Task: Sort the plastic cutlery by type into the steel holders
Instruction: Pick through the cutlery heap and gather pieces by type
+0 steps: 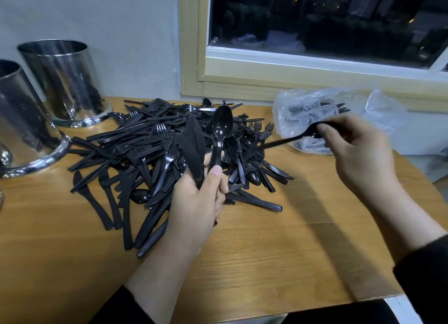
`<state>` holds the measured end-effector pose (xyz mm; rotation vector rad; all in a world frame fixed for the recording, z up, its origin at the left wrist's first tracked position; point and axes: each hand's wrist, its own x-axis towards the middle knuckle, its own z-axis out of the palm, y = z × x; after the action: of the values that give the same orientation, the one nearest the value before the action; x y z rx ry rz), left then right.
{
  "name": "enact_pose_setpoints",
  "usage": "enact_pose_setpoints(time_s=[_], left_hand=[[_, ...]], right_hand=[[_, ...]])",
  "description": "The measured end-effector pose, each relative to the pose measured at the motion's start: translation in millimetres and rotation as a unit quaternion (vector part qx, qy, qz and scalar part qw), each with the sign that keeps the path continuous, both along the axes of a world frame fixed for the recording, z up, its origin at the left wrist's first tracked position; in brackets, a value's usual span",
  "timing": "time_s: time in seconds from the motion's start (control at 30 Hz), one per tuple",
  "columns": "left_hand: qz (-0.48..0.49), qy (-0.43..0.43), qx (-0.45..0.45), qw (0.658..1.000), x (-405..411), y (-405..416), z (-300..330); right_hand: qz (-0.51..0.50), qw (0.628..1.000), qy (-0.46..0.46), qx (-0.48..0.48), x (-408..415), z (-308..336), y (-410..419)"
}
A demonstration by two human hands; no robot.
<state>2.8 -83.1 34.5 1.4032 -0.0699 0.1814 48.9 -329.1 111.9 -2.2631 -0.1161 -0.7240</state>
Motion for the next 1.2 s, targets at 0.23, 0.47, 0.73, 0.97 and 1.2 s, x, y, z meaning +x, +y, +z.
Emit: enact_pose_setpoints(time_s=[0.23, 0.47, 0.73, 0.97, 1.2], left_hand=[[-0.034, 0.040, 0.013, 0.999, -12, 3, -2], [-0.131, 0.055, 0.023, 0.990, -28, 21, -4], [-0.164, 0.070, -0.011, 0.984, -33, 26, -7], [-0.156, 0.054, 0.056, 0.985, -35, 25, -8], [-0.105, 0.024, 0.067, 0.992, -41, 29, -9]], right_hand=[[0.160, 0.983, 0.048, -0.079, -25, 18, 43], [0.162, 0.975, 0.097, -0.122, -25, 6, 68], [0.186, 0.968, 0.135, -0.105, -23, 1, 77], [0.196, 0.969, 0.139, -0.056, -26, -6, 82], [0.214, 0.965, 0.146, 0.033, -28, -16, 93]])
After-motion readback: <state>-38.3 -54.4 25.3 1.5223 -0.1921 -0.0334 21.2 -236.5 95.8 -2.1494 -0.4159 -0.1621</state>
